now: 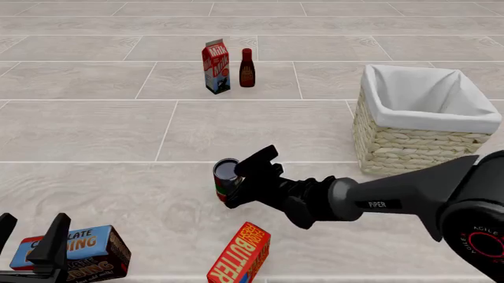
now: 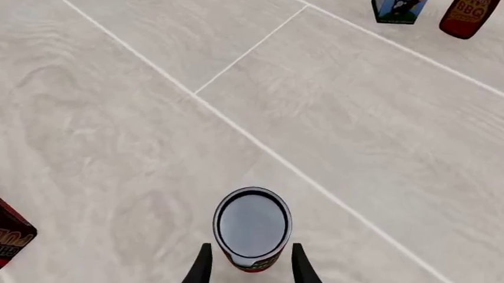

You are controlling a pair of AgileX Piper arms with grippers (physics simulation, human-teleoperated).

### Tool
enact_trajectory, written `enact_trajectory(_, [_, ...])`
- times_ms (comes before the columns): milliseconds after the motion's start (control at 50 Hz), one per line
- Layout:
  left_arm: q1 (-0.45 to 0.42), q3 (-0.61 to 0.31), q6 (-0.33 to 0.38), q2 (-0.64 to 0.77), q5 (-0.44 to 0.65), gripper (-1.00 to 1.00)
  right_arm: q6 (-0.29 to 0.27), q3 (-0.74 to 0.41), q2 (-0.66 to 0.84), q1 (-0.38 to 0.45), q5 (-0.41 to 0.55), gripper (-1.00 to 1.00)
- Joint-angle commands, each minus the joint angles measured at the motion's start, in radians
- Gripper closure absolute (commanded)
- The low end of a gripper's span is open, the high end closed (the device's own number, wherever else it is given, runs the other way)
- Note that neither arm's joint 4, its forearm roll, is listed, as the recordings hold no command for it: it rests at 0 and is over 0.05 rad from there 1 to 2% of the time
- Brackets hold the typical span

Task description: Pick the tomato sauce and place it in the basket.

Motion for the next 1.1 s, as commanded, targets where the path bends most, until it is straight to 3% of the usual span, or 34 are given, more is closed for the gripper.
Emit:
enact_trajectory(20, [0.000,0.000,0.000,0.000,0.000,-1.00,0.003,-0.015,0.023,0.001,-0.001,-1.00])
enact_trajectory(480, [0.000,0.000,0.000,0.000,0.000,-1.00,0.020,-0.043,0.072,-0.002,-0.004,-1.00])
enact_trajectory(980, [0.000,0.000,0.000,0.000,0.000,-1.00,0.000,-0.090,0.095,-0.015,0.018,-1.00])
enact_trajectory(1000, [0.000,0.000,0.000,0.000,0.000,-1.00,-0.003,-0.088,0.091,-0.017,0.015,1.00])
enact_trajectory(1100, [0.000,0.000,0.000,0.000,0.000,-1.00,-0.006,-0.088,0.083,-0.018,0.017,1.00])
